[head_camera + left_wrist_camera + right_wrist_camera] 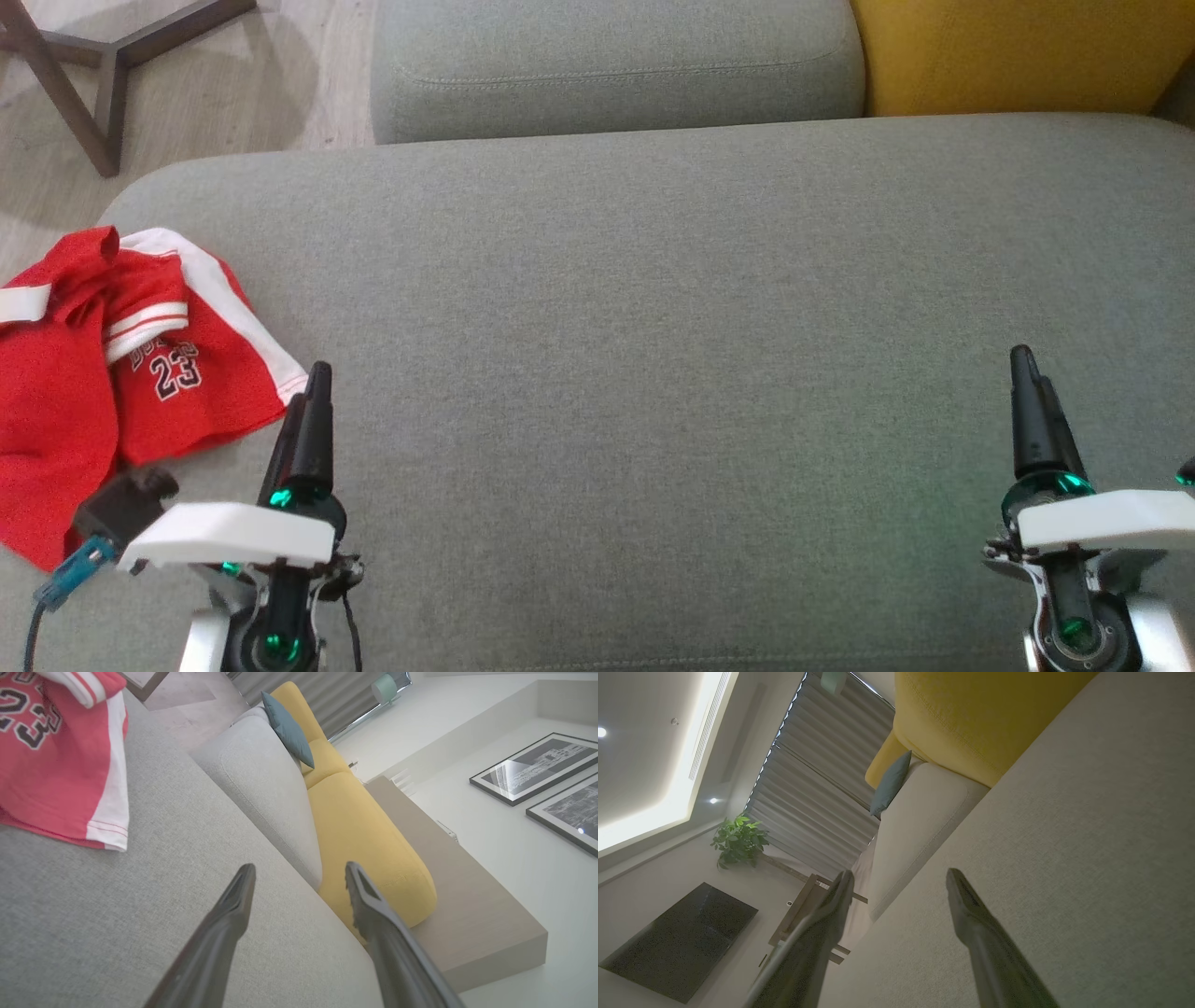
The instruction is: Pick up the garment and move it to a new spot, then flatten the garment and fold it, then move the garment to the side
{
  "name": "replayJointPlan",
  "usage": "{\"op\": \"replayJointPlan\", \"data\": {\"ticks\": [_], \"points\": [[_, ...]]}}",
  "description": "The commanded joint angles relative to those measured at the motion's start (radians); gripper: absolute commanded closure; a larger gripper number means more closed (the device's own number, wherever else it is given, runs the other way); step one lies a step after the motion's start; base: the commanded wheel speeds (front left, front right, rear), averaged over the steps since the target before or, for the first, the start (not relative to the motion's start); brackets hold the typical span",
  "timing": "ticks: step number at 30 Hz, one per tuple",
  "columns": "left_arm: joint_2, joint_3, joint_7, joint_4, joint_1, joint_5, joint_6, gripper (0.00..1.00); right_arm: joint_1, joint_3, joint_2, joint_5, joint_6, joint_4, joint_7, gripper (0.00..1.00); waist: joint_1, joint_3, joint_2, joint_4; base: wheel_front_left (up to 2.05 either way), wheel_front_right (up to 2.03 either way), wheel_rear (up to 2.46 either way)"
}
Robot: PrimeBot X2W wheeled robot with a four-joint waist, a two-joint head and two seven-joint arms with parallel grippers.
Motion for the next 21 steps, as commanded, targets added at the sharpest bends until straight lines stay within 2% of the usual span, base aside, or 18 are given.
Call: {"op": "replayJointPlan", "data": {"ticks": [1,21], "points": [[0.013,0.009,-0.01,-0.043,-0.055,0.027,0.002,0.0,-0.024,0.012,-0.02,-0.026,0.004,-0.045,-0.005,0.0,0.0,0.0,-0.0001,0.0,0.0,0.0,0.0],[0.017,-0.024,-0.068,-0.063,-0.061,0.322,0.019,0.0,-0.01,0.047,-0.023,-0.305,0.005,-0.082,-0.028,0.0,0.0,-0.004,-0.0001,0.002,0.0,0.0,0.0]]}}
